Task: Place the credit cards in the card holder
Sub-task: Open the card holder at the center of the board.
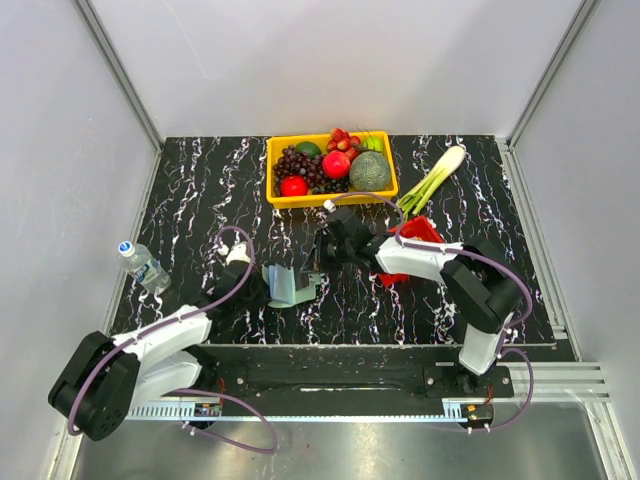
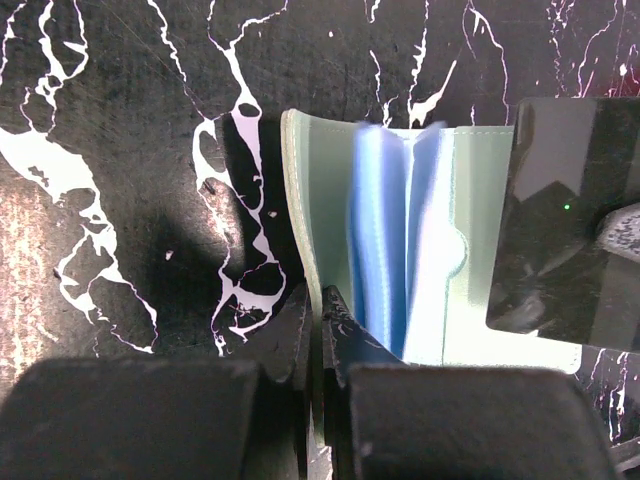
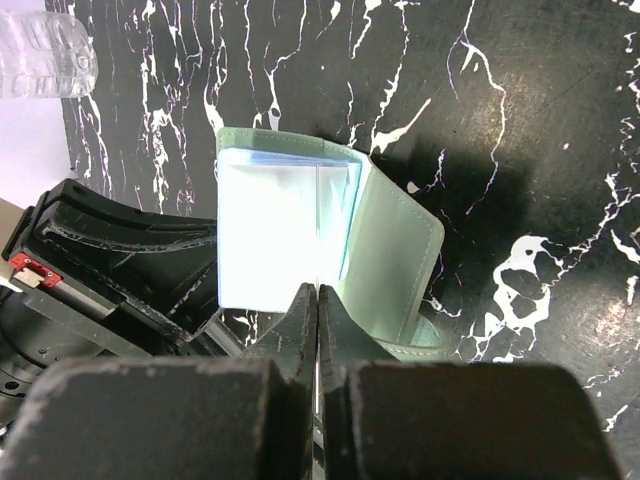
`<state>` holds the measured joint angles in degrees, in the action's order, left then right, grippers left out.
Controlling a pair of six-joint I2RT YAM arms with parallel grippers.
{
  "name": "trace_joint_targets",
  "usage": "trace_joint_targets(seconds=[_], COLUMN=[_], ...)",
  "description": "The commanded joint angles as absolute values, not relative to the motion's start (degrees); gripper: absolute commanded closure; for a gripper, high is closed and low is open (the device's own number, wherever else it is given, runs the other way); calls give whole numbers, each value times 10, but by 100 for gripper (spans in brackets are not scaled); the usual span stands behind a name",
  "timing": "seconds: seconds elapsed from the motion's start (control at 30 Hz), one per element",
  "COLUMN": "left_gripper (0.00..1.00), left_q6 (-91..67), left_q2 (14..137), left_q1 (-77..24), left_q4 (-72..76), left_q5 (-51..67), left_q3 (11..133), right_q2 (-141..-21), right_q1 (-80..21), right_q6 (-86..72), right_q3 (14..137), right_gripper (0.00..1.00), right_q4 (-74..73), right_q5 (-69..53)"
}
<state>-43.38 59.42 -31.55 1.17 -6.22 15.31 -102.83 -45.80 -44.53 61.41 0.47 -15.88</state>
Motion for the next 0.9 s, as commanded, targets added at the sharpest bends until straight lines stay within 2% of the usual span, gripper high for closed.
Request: trace_joint_targets(seconds=[0.0,0.1,0.53,0.87], left_gripper=[100,100,100,100], left_q6=[-435,-432,-392,-395], left_q2=[603,600,510,543], left_q1=[-316,-316,-316,-316], left_q4=[37,37,59,65], left_q5=[-51,-54,-31,-23], left_q3=[160,159,156,155], right_q2=[-1031,-1005,-980,-944], right_q1=[-457,-456,-453,-466], right_q6=[-448,-433,-434,-417], right_q3=[617,606,619,635], right_gripper=[100,100,100,100], right_q4=[24,14,40,4], right_q5=[-159,-121,-143,-62])
